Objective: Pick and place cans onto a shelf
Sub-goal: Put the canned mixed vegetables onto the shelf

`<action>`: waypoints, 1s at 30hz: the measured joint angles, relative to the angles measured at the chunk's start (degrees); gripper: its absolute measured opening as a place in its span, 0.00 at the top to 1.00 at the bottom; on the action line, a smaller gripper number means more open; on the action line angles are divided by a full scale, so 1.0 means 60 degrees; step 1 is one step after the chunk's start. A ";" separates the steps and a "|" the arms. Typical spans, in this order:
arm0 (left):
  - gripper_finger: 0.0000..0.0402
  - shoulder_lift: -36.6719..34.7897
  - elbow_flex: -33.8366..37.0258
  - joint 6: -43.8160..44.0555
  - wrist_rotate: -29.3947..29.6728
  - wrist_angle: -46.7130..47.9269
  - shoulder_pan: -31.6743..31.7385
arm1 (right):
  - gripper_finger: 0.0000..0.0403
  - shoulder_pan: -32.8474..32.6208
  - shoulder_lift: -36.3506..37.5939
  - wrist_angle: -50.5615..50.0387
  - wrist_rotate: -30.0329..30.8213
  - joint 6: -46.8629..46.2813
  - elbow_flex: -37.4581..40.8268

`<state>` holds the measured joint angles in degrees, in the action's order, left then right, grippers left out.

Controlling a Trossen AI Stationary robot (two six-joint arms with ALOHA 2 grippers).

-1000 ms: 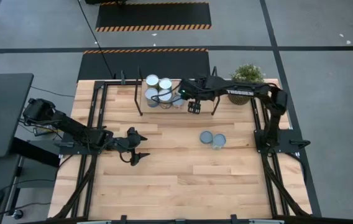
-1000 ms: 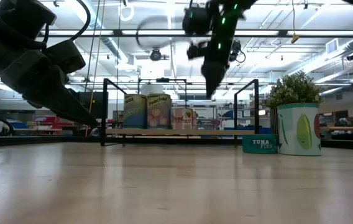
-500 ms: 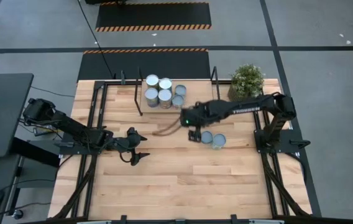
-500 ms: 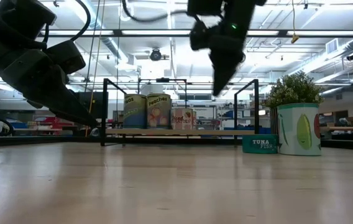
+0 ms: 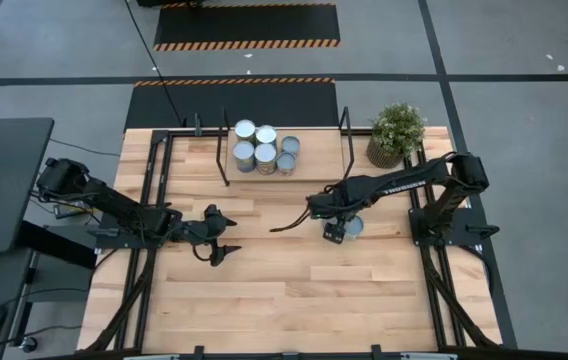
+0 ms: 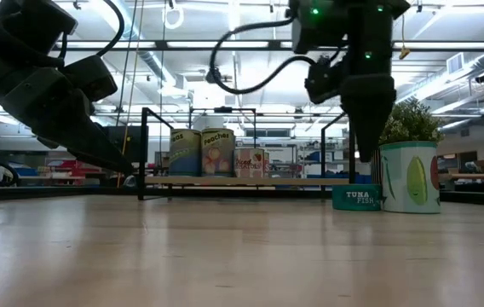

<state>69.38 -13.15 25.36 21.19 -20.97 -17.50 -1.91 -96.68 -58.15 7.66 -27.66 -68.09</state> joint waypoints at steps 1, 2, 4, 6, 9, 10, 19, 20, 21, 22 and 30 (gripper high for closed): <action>0.03 0.0000 0.0000 0.0000 0.0000 0.0001 0.0002 | 0.12 0.0000 0.0071 -0.0031 0.0000 -0.0116 0.0101; 0.03 0.0000 0.0000 0.0000 0.0002 -0.0001 0.0004 | 0.12 0.0000 0.0135 -0.0059 -0.0008 -0.0194 0.0199; 0.03 0.0000 0.0000 0.0000 0.0000 0.0003 0.0000 | 0.12 0.0000 0.0295 -0.0102 -0.0098 -0.0338 0.0368; 0.03 0.0000 0.0000 -0.0023 0.0002 0.0003 0.0002 | 0.12 0.0000 0.0475 -0.0091 -0.0183 -0.0400 0.0508; 0.03 0.0000 0.0000 -0.0041 0.0000 0.0003 0.0003 | 0.12 0.0031 0.0581 -0.0112 -0.0222 -0.0463 0.0699; 0.03 -0.0002 0.0000 -0.0044 0.0000 0.0003 0.0004 | 0.12 0.0029 0.0588 -0.0154 -0.0247 -0.0474 0.0739; 0.03 -0.0001 0.0000 -0.0053 0.0001 0.0003 0.0004 | 0.12 0.0033 0.0590 -0.0149 -0.0841 -0.0827 0.1496; 0.03 -0.0001 0.0000 -0.0055 0.0002 0.0003 0.0004 | 0.12 0.0033 0.0590 -0.0124 -0.0841 -0.0831 0.1575; 0.03 0.0000 0.0000 -0.0058 0.0000 0.0003 0.0004 | 0.12 0.0033 0.0590 -0.0070 -0.0843 -0.0833 0.1658; 0.03 0.0000 0.0000 -0.0058 0.0002 0.0003 0.0004 | 0.12 0.0033 0.0590 -0.0073 -0.0849 -0.0851 0.1707; 0.03 0.0000 0.0000 -0.0069 0.0004 -0.0001 0.0004 | 0.14 0.0036 0.0590 -0.0076 -0.1220 -0.0819 0.2069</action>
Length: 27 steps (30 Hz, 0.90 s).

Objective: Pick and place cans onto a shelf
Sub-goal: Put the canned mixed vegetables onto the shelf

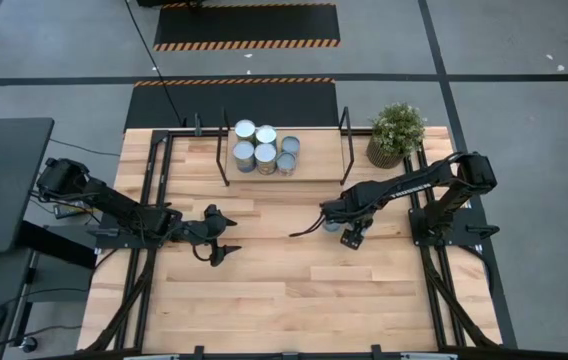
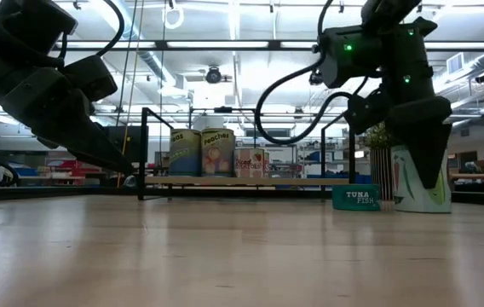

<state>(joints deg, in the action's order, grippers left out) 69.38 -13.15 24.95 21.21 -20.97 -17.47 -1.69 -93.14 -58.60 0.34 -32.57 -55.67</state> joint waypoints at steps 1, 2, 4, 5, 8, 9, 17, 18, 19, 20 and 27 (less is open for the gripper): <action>0.03 -0.0002 0.0000 0.0000 0.0000 0.0000 0.0000 | 0.15 0.0000 0.0000 -0.0003 0.0000 0.0036 0.0019; 0.03 -0.0003 0.0000 0.0000 0.0000 0.0000 0.0000 | 0.17 0.0000 0.0000 -0.0007 0.0000 0.0094 0.0024; 0.03 0.0000 0.0000 0.0000 0.0000 0.0000 0.0000 | 0.21 0.0004 0.0000 0.0006 -0.0004 0.0231 0.0021; 0.03 0.0000 0.0000 0.0002 0.0000 0.0000 0.0000 | 0.23 0.0028 0.0000 0.0002 -0.0004 0.0345 0.0021; 0.03 -0.0001 0.0000 0.0000 0.0000 0.0001 0.0000 | 0.28 0.0123 0.0000 0.0052 -0.0036 0.0542 0.0012; 0.03 -0.0003 0.0000 0.0000 0.0000 0.0000 0.0000 | 0.29 0.0155 -0.0002 0.0072 -0.0048 0.0609 -0.0025; 0.03 -0.0002 0.0000 -0.0004 0.0004 -0.0017 0.0000 | 0.28 0.0171 -0.0011 -0.0563 0.0258 0.1136 -0.1752; 0.03 0.0000 0.0000 -0.0004 0.0004 -0.0018 0.0000 | 0.28 0.0175 -0.0011 -0.0633 0.0432 0.1183 -0.2057; 0.03 0.0000 0.0000 -0.0004 0.0004 -0.0018 0.0000 | 0.28 0.0187 -0.0011 -0.0688 0.0577 0.1240 -0.2343; 0.03 -0.0003 0.0000 -0.0004 0.0004 -0.0018 0.0000 | 0.28 0.0210 -0.0011 -0.0732 0.0721 0.1348 -0.2629; 0.03 0.0000 0.0000 -0.0004 0.0017 -0.0025 0.0000 | 0.28 0.0292 -0.0102 -0.1312 0.1653 0.2013 -0.4658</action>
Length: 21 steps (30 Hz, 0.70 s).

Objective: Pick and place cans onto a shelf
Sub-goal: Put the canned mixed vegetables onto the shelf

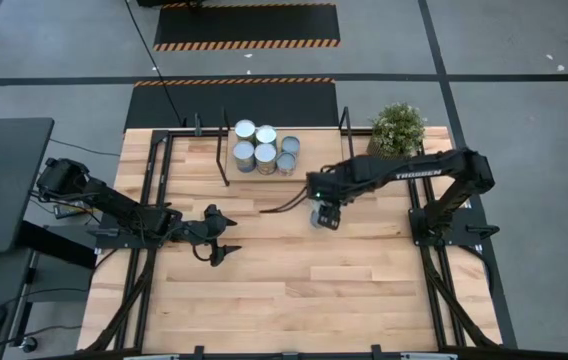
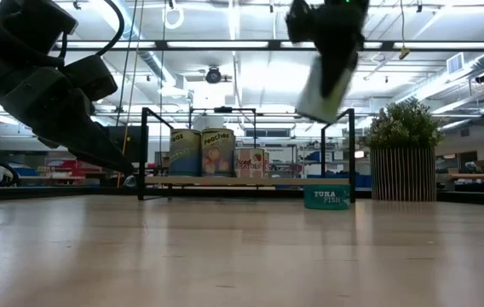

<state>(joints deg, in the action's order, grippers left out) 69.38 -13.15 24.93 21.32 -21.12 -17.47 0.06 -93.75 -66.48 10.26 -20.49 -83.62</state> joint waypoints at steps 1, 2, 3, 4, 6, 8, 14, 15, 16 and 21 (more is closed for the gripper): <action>0.03 0.0000 0.0000 0.0000 0.0017 0.0000 0.0000 | 0.28 0.0007 0.0004 0.0013 0.0152 0.0166 -0.0273; 0.03 0.0000 0.0000 0.0000 0.0019 -0.0006 0.0000 | 0.28 0.0023 0.0004 0.0019 0.0305 0.0305 -0.0554; 0.03 -0.0001 0.0000 -0.0001 0.0023 -0.0026 0.0000 | 0.28 0.0063 0.0004 -0.0054 0.0465 0.0447 -0.0835; 0.03 0.0000 -0.0001 -0.0004 0.0022 -0.0048 0.0000 | 0.28 0.0116 0.0004 -0.0137 0.0608 0.0586 -0.1100; 0.03 0.0000 -0.0003 -0.0015 0.0023 -0.0051 0.0000 | 0.28 0.0282 0.0011 -0.0024 0.0721 0.0931 -0.1513; 0.03 -0.0002 -0.0004 -0.0015 0.0023 -0.0051 0.0000 | 0.28 0.0545 0.0011 0.0161 0.0843 0.1327 -0.1795; 0.03 0.0000 -0.0004 -0.0022 0.0026 -0.0051 0.0000 | 0.28 0.1545 -0.0112 0.0931 0.0695 0.2294 -0.2008; 0.03 0.0000 -0.0004 -0.0044 0.0023 -0.0051 0.0000 | 0.28 0.1740 -0.0208 0.1003 0.0576 0.2399 -0.2013; 0.03 0.0000 -0.0004 -0.0097 0.0026 -0.0050 0.0000 | 0.28 0.1927 -0.0351 0.0987 0.0486 0.2487 -0.2010; 0.03 -0.0001 -0.0004 -0.0263 0.0062 -0.0050 0.0000 | 0.28 0.2832 -0.1164 0.1051 0.0041 0.3050 -0.1999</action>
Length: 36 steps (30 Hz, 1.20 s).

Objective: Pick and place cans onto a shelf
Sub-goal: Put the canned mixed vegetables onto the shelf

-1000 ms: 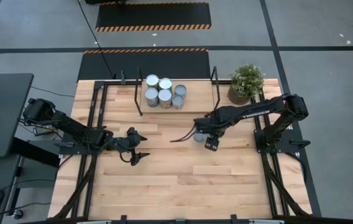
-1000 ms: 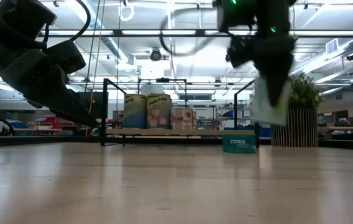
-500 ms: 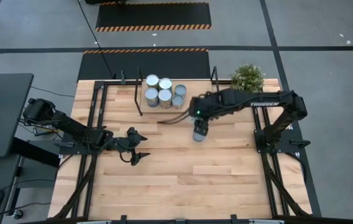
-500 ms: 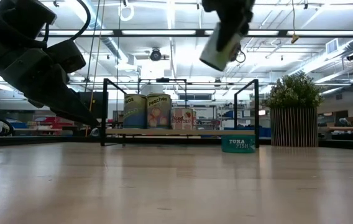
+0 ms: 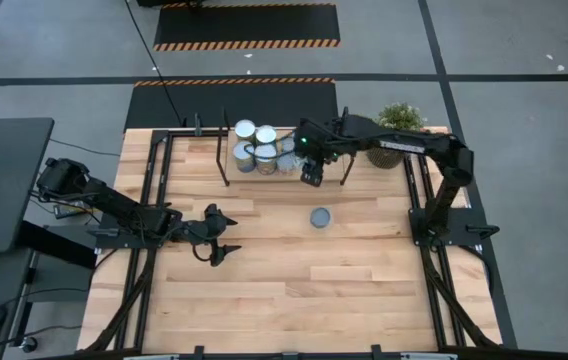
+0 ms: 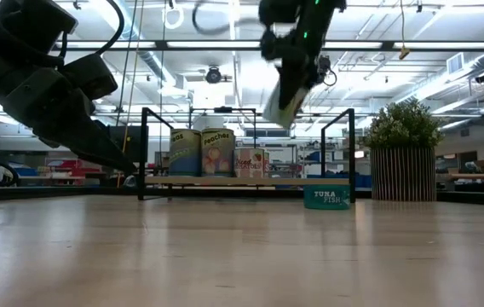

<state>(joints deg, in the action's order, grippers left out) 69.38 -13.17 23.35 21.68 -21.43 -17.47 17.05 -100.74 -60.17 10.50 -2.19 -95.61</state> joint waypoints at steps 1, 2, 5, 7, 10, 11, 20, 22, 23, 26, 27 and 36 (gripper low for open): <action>0.03 0.0001 0.0000 0.0001 0.0001 -0.0001 0.0000 | 0.28 0.0156 -0.0144 -0.0032 -0.0054 0.0027 0.0000; 0.03 -0.0002 0.0000 0.0001 -0.0002 -0.0001 0.0000 | 0.28 0.0342 -0.0287 -0.0096 -0.0175 0.0053 0.0000; 0.03 0.0001 0.0000 -0.0010 0.0005 -0.0001 0.0000 | 0.28 0.0730 -0.0670 -0.0338 -0.0520 0.0079 0.0000; 0.03 0.0001 0.0000 -0.0007 0.0023 0.0002 0.0000 | 0.27 0.0898 -0.0891 -0.0536 -0.0701 0.0078 0.0000; 0.03 0.0000 0.0000 -0.0010 0.0034 -0.0008 0.0000 | 0.27 0.1030 -0.1171 -0.0610 -0.0766 0.0143 0.0000; 0.03 0.0001 0.0000 -0.0010 0.0030 -0.0013 0.0000 | 0.27 0.1058 -0.1252 -0.0606 -0.0768 0.0165 0.0000; 0.03 0.0001 0.0000 -0.0022 0.0034 -0.0023 0.0000 | 0.27 0.1186 -0.2120 -0.0587 -0.1088 0.0423 0.0000; 0.03 0.0001 0.0000 -0.0028 0.0034 -0.0020 0.0000 | 0.27 0.1182 -0.2233 -0.0549 -0.1040 0.0501 -0.0002; 0.03 0.0000 0.0000 -0.0028 0.0034 -0.0023 0.0000 | 0.27 0.1182 -0.2242 -0.0521 -0.1008 0.0551 -0.0005; 0.03 0.0001 0.0000 -0.0027 0.0034 -0.0023 0.0000 | 0.27 0.1182 -0.2250 -0.0356 -0.0969 0.0631 -0.0007; 0.03 0.0001 0.0000 -0.0028 0.0034 -0.0023 0.0000 | 0.26 0.1182 -0.2253 -0.0238 -0.0962 0.0652 -0.0007; 0.03 0.0001 0.0001 -0.0021 0.0034 -0.0026 0.0000 | 0.17 0.1185 -0.2264 -0.0071 -0.0955 0.0652 0.0007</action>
<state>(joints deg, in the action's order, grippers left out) 69.38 -13.16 23.22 21.89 -21.58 -17.47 24.16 -114.32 -60.60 4.78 1.72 -95.57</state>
